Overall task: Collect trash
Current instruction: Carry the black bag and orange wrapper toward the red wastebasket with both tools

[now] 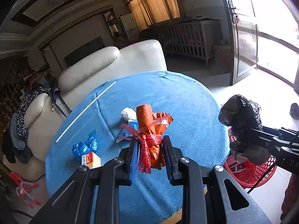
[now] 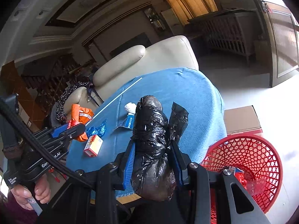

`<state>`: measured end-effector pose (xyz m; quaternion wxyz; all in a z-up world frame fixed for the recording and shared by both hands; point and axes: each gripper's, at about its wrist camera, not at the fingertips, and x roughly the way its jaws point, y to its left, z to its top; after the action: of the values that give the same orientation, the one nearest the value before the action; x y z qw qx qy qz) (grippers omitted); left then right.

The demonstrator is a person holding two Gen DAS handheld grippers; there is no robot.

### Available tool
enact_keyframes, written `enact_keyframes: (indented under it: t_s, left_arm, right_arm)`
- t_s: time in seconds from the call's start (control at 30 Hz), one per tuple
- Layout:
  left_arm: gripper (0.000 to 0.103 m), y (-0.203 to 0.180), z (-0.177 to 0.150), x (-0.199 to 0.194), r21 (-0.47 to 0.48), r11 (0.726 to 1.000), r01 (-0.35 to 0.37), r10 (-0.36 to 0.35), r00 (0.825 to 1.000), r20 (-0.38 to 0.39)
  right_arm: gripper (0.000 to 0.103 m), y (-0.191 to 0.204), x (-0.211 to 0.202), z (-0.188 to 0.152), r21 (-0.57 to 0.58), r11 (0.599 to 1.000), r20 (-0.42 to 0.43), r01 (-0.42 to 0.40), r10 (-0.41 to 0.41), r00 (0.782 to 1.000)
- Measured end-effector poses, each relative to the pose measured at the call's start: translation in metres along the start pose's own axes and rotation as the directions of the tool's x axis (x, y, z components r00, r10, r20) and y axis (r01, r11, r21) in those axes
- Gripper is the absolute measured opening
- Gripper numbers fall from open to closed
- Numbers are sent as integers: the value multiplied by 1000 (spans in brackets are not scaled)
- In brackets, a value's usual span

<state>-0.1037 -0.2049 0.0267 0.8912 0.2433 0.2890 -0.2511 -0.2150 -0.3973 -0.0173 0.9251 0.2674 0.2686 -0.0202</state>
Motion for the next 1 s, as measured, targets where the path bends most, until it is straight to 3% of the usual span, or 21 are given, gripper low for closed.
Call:
enact_keyframes:
  t_s: [1.0]
  left_arm:
    - [27, -58, 13, 16, 104, 993, 56, -55, 998, -19]
  right_arm:
    - [39, -33, -16, -6, 94, 994, 19, 49, -51, 999]
